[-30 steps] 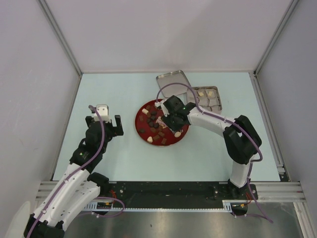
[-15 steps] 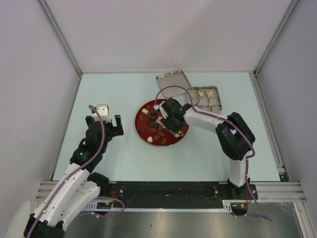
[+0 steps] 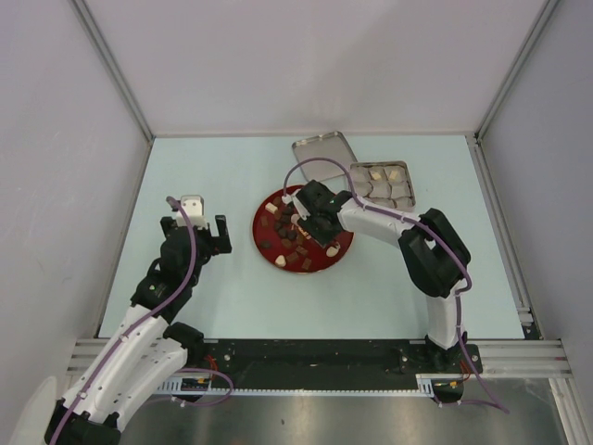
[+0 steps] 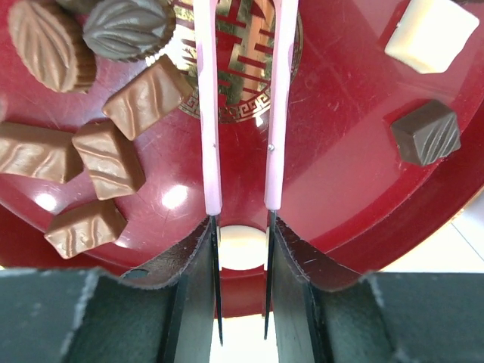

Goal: Pack the chocolate

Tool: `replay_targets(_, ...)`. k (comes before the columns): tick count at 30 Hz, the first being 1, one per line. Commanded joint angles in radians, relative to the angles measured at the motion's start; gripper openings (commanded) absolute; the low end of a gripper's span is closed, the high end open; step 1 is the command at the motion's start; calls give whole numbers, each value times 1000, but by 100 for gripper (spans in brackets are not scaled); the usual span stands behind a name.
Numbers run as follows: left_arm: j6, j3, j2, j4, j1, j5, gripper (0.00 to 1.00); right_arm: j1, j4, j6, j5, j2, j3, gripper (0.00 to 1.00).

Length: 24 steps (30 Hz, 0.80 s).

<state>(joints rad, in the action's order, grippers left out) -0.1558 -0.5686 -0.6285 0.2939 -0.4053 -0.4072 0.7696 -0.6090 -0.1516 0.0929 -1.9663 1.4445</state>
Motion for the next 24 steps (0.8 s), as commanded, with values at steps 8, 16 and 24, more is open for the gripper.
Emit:
replay_targets(8,16,6,7,-44,3,15,100,-1,-38,-19,50,46,37,6)
replay_targets(16,18,6,10,-42,3,18,100,-9,-104,-32,25,78,21,6)
replay_targets(24,18,7,12,-47,2,21,100,-9,-98,-37,7,69,11,26)
